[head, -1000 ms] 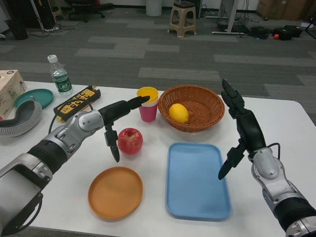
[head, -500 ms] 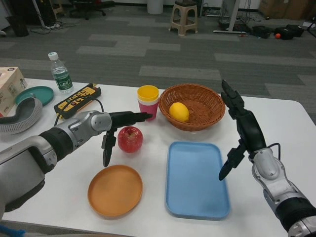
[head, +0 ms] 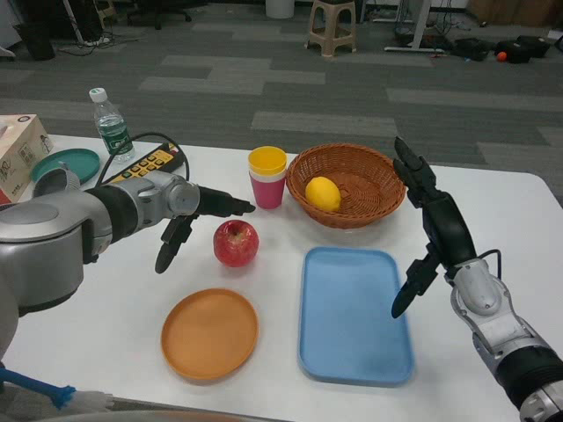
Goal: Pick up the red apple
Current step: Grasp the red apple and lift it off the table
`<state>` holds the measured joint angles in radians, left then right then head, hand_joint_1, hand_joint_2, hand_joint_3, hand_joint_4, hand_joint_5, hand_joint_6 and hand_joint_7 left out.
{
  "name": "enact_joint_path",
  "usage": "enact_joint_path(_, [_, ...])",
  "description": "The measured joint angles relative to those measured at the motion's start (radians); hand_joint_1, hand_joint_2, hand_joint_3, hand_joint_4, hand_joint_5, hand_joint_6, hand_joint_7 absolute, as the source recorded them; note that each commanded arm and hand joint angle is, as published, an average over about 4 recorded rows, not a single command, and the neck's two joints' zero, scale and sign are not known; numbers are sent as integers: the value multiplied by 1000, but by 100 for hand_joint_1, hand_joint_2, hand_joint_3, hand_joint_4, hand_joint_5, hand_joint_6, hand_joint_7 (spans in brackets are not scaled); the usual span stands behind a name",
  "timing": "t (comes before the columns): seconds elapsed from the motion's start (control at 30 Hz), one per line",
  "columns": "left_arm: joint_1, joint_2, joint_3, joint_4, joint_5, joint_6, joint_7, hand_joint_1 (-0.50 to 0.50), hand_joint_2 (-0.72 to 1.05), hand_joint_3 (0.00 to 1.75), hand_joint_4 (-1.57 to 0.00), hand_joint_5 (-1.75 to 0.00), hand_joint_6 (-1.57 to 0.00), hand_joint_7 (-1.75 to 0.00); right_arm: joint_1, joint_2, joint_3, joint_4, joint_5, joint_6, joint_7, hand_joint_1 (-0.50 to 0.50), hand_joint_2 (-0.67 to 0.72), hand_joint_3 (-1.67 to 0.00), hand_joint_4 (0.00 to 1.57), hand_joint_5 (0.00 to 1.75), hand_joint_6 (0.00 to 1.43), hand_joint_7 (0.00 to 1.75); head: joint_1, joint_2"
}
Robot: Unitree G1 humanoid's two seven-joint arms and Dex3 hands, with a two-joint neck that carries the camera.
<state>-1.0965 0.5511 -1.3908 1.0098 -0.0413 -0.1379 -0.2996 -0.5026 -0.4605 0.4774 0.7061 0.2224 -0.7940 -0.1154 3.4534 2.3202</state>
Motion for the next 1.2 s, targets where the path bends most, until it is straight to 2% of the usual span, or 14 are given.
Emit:
enact_joint_path(0.1, [-37,-16,-99,9,-35,1,12,-50,-28,9,0,0,0,0,1,-1,1,0,1,0,-3,-46,60,0,0,0,0,0,-6,-7])
enact_joint_path(0.17, [-43,-30,-125,8,-37,-3,27,-50,-28,9,0,0,0,0,1,-3,1,0,2,0,-4,-46,60,0,0,0,0,0,-11,-9])
enact_joint_path(0.33, [-47,-56,-150,-4,-22,-9,51,-50,-19,7,0,0,0,0,1,-10,1,0,7,0,-4,-48,60,0,0,0,0,0,-13,-11])
enact_joint_path(0.57, [-55,-93,-161,-26,2,-17,77,-50,-28,9,0,0,0,0,1,-13,1,1,12,0,-4,-46,60,0,0,0,0,0,-4,5])
enact_joint_path(0.7, [-60,-119,-212,-17,8,-17,102,-50,-28,9,0,0,0,0,1,-13,1,2,13,0,-4,-46,60,0,0,0,0,0,0,7])
enact_joint_path(0.93, [-61,-145,-244,46,-6,-19,114,-50,-28,9,0,0,0,0,1,-12,1,2,17,0,-5,-46,60,0,0,0,0,0,14,20])
enact_joint_path(1.03, [-61,-148,-266,81,-25,-21,126,-50,-28,9,0,0,0,0,1,-11,1,3,17,0,-5,-49,60,0,0,0,0,0,25,20])
enact_joint_path(1.2, [-62,-153,-301,117,-38,-28,151,-50,-21,7,0,0,0,0,1,-9,2,3,17,0,-5,-46,60,0,0,0,0,0,26,18])
